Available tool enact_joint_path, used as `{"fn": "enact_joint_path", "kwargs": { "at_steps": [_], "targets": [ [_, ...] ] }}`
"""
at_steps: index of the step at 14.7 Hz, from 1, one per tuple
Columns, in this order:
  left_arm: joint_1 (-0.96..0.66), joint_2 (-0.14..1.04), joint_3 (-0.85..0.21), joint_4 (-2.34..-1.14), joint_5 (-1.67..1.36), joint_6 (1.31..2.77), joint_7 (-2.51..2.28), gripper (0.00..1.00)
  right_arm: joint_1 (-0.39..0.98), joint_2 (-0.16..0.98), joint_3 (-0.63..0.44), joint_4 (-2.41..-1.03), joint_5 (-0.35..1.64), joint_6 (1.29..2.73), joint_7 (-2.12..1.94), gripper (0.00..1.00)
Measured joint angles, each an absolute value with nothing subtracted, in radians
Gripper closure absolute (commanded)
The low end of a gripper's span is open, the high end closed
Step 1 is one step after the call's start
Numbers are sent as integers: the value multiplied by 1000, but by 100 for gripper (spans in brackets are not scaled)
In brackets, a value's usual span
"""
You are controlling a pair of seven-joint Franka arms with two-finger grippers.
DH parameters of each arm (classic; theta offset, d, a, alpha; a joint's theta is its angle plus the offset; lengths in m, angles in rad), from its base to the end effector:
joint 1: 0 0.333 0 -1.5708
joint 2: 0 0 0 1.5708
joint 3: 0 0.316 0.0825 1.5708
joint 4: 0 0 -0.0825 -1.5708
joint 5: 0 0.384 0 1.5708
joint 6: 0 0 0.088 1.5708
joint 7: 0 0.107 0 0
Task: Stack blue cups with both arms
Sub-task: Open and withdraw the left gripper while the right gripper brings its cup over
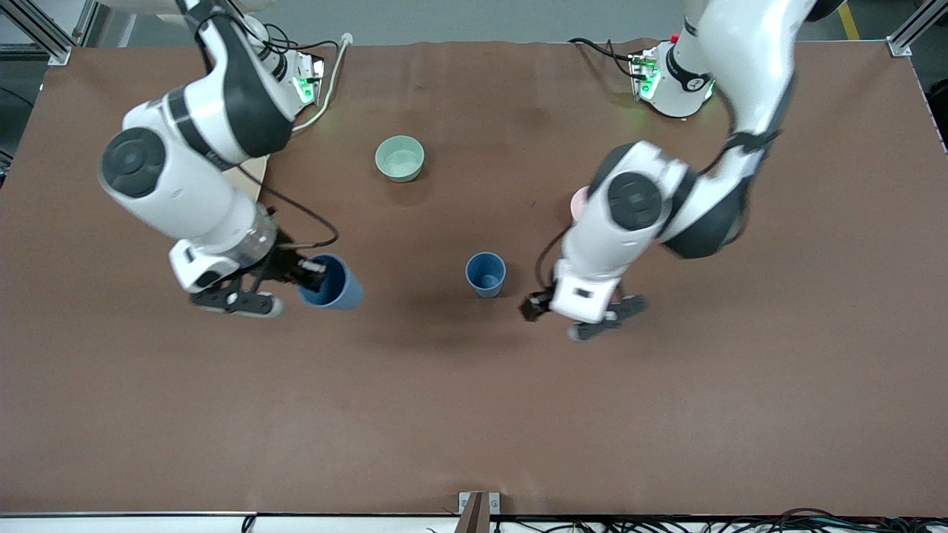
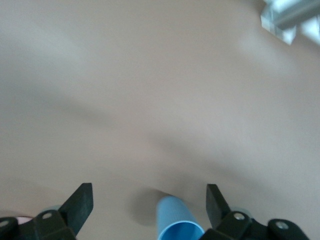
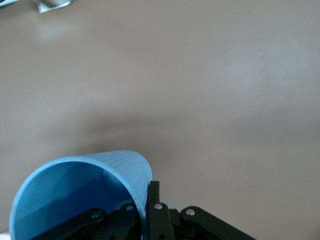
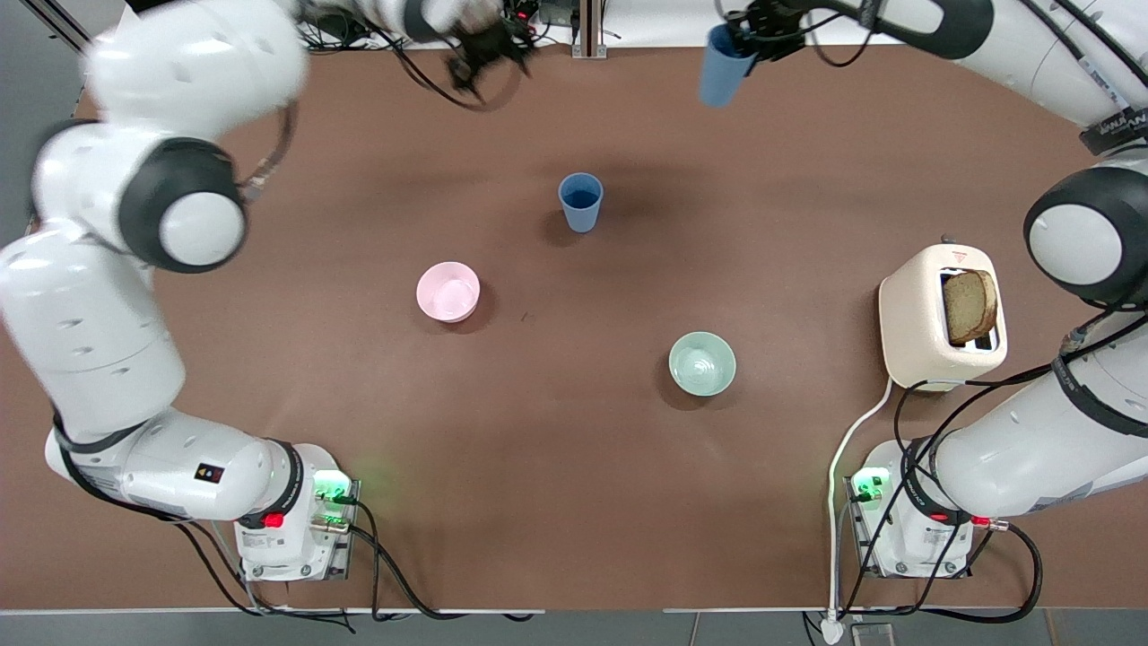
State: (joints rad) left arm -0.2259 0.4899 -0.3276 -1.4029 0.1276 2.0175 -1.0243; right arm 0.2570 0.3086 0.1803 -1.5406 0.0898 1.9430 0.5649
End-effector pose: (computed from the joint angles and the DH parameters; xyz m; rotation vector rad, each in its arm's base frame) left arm 0.6297 -0.3293 0.4484 2.9276 0.7036 0.1277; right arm 0.6043 0.2738 0.4880 -2.9618 0.2482 -0.0287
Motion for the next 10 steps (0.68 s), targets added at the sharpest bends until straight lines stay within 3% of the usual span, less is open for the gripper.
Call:
{"fn": "enact_joint_path", "kwargs": {
  "at_steps": [5, 10],
  "targets": [
    [-60, 307, -324, -1387, 143, 1788, -750, 0, 379, 338, 267, -1557, 45, 2028, 750, 99],
    [76, 166, -324, -1385, 141, 1625, -419, 0, 491, 468, 268, -1567, -34, 2140, 873, 99]
  ]
}}
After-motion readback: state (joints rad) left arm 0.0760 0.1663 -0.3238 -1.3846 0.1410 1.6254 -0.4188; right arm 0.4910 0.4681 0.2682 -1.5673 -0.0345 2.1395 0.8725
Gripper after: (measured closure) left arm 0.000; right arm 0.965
